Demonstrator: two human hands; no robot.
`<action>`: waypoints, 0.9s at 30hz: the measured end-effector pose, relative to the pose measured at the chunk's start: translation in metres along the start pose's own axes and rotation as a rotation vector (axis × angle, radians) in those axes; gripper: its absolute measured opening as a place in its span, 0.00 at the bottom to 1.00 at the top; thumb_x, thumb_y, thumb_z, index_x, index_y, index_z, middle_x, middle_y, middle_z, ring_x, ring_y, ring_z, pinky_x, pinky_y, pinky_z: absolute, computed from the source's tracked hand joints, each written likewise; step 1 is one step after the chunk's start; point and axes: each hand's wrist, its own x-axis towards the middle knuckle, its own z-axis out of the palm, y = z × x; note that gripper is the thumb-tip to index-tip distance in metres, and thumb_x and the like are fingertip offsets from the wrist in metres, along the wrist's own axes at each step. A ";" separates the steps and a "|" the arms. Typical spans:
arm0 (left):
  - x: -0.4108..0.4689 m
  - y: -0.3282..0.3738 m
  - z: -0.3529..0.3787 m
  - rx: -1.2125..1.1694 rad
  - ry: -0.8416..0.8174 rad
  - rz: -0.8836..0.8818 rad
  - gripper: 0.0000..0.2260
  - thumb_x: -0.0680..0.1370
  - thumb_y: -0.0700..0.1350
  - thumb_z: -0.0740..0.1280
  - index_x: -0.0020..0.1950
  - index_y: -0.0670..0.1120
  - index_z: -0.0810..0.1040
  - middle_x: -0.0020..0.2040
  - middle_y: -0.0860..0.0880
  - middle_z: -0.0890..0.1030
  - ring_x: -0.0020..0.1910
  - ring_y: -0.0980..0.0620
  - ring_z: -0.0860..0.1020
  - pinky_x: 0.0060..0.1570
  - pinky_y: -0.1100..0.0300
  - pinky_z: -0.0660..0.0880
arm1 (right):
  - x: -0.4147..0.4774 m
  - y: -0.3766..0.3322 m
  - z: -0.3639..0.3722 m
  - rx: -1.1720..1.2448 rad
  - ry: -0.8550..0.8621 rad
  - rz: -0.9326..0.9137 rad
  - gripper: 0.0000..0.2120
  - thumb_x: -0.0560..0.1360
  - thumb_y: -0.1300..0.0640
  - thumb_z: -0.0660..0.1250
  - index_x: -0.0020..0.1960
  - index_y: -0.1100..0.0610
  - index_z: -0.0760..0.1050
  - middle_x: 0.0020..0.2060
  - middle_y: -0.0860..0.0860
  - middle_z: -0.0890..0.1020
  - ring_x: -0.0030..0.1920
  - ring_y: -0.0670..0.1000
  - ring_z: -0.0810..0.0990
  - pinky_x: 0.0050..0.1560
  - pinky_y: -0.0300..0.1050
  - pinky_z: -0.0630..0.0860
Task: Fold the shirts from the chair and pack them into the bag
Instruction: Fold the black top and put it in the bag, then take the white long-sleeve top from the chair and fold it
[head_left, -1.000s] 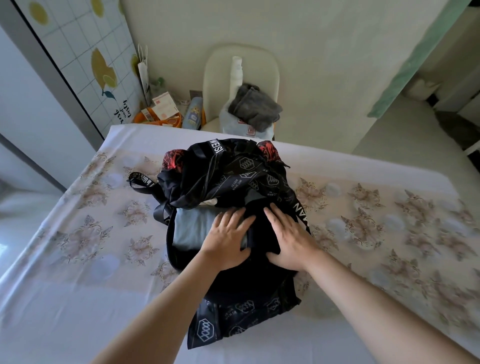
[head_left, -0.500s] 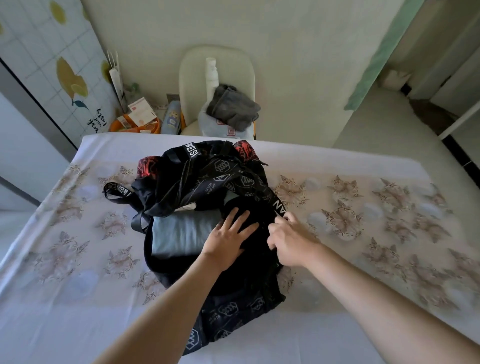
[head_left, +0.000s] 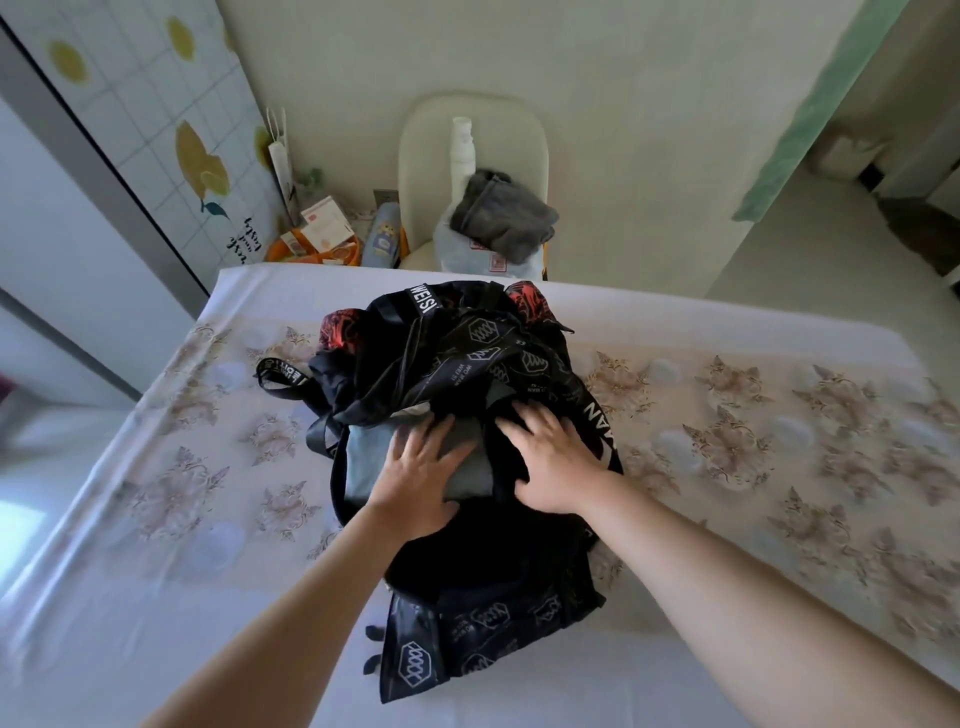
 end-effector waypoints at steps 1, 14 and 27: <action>-0.004 -0.011 0.004 0.063 -0.030 0.003 0.44 0.68 0.60 0.73 0.79 0.58 0.55 0.80 0.45 0.56 0.78 0.39 0.54 0.76 0.41 0.51 | 0.004 -0.003 0.001 0.017 -0.051 0.035 0.44 0.71 0.46 0.66 0.81 0.49 0.47 0.80 0.51 0.45 0.79 0.55 0.41 0.75 0.64 0.55; 0.007 -0.015 0.009 -0.124 0.007 0.015 0.29 0.75 0.67 0.52 0.77 0.65 0.58 0.81 0.51 0.53 0.79 0.48 0.46 0.75 0.39 0.41 | 0.010 -0.003 0.018 0.121 0.110 0.134 0.32 0.81 0.43 0.54 0.81 0.50 0.50 0.80 0.52 0.48 0.79 0.53 0.44 0.77 0.56 0.57; 0.017 0.034 -0.023 -0.256 0.162 -0.209 0.27 0.78 0.59 0.60 0.76 0.56 0.64 0.74 0.50 0.67 0.72 0.45 0.65 0.71 0.49 0.59 | -0.014 0.004 0.000 0.170 0.114 0.066 0.30 0.82 0.39 0.52 0.80 0.49 0.52 0.80 0.49 0.53 0.80 0.52 0.49 0.76 0.57 0.55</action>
